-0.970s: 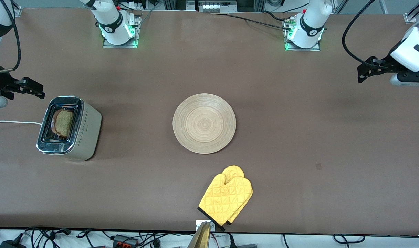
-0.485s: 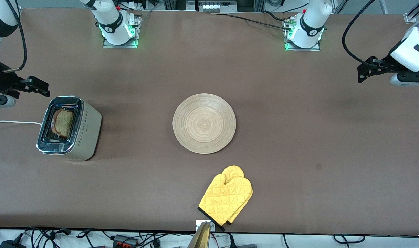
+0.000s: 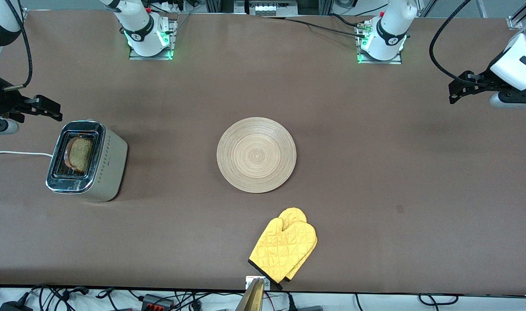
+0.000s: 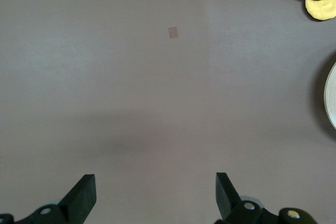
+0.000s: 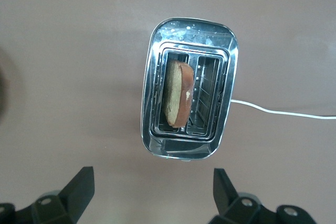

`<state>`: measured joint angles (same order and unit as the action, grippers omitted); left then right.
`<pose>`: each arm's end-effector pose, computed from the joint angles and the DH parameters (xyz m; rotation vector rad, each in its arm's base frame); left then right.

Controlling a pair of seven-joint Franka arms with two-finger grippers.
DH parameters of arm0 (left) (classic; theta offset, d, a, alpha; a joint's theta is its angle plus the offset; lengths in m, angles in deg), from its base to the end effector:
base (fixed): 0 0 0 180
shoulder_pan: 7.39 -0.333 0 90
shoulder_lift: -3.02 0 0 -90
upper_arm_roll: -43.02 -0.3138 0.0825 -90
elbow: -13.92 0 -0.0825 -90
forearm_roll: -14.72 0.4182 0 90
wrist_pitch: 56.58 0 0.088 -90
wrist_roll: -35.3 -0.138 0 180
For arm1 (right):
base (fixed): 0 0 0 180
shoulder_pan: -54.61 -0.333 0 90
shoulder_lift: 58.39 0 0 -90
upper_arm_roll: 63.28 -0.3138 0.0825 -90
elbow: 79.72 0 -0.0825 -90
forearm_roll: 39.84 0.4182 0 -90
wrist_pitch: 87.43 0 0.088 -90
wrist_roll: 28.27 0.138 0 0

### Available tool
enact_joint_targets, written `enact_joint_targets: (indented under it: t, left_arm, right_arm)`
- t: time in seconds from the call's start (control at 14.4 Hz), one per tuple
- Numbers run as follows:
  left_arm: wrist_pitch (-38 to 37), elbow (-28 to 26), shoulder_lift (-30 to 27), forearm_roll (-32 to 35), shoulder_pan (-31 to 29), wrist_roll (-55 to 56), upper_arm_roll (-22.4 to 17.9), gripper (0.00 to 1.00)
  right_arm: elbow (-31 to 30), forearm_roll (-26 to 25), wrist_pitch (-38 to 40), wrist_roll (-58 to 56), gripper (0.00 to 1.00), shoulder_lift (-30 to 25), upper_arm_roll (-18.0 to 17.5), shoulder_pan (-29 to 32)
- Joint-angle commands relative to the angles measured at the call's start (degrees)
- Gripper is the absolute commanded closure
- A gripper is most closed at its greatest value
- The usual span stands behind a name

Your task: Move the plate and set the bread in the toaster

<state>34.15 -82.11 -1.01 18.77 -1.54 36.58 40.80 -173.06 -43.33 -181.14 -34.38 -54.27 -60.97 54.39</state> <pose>0.5655 -0.0256 0.5800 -3.0719 0.0658 0.0296 0.6083 -0.0296 0.5244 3.0788 0.1172 -0.1075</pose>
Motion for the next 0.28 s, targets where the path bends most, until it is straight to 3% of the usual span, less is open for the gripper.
enact_joint_targets:
  t: [0.0,0.21]
  left_arm:
    - [-1.44,1.99,0.87,-0.62,-0.23,0.04,-0.06,0.00]
    - [-1.44,1.99,0.87,-0.62,-0.23,0.04,-0.06,0.00]
  right_arm:
    - [1.41,0.68,1.08,0.57,0.00,0.62,-0.03,0.31]
    - [1.41,0.85,1.60,0.57,0.00,0.62,0.05,0.31]
